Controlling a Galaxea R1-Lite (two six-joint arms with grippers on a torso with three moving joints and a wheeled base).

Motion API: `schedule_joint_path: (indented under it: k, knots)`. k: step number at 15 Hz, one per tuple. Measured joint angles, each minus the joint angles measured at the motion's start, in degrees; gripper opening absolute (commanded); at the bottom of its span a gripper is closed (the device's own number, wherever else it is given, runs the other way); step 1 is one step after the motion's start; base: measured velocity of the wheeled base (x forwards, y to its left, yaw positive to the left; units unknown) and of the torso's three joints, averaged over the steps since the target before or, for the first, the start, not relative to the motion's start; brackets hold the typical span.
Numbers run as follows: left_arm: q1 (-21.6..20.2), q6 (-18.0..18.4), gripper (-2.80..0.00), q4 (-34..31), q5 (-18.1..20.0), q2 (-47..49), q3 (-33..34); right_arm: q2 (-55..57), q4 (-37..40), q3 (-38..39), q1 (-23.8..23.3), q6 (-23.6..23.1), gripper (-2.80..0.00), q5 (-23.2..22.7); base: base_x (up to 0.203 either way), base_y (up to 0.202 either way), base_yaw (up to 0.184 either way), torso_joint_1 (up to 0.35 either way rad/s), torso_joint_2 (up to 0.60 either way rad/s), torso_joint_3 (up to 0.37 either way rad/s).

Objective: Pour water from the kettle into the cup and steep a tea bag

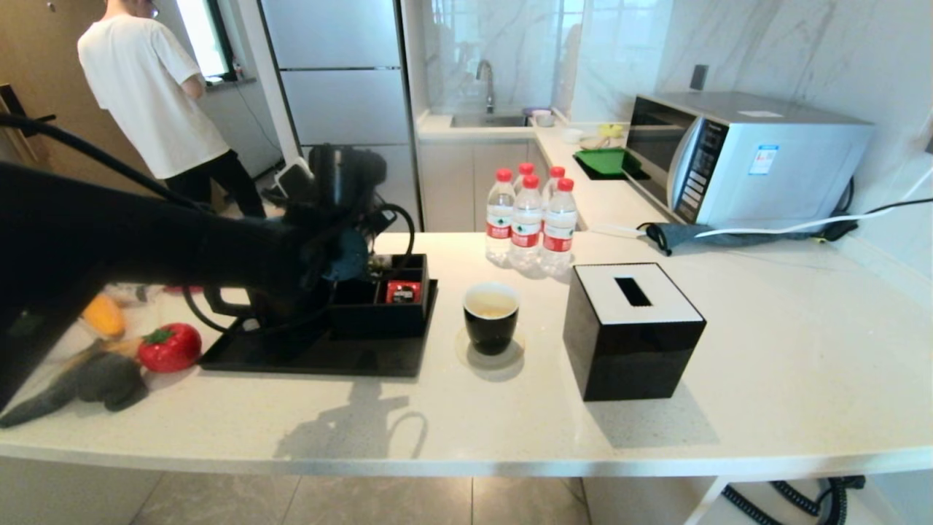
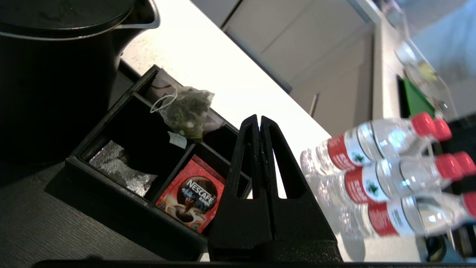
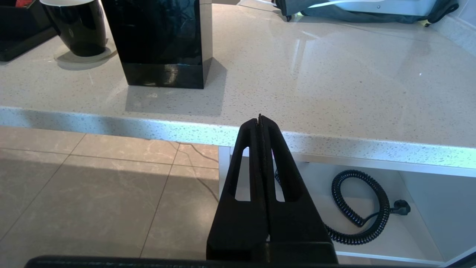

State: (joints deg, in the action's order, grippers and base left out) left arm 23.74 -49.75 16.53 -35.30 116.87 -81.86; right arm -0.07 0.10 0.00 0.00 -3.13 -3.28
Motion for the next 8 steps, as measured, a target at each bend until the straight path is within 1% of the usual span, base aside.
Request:
schedule_joint_path:
  k: [3, 4, 6, 8]
  knots:
    - [-0.74, -4.63, -2.80, -9.51, -3.55, 3.80, -9.59, 0.00, 0.00, 0.00, 0.00, 0.02, -2.80, 0.00, 0.000, 0.000, 0.000, 0.000, 0.00, 0.000]
    - [-1.15, -5.93, -2.80, -12.86, -4.19, 5.10, -12.69, 0.00, 0.01, 0.00, 0.00, 0.05, -2.80, 0.00, 0.000, 0.000, 0.000, 0.000, 0.00, 0.000]
    - [-1.98, -8.50, -2.80, -19.65, -4.72, 7.61, -18.45, 0.00, 0.00, 0.00, 0.00, 0.04, -2.80, 0.00, 0.000, 0.000, 0.000, 0.000, 0.00, 0.000]
    - [-2.45, -10.35, -2.80, -24.46, -4.83, 9.68, -22.99, 0.00, 0.01, 0.00, 0.00, 0.02, -2.80, 0.00, 0.000, 0.000, 0.000, 0.000, 0.00, 0.000]
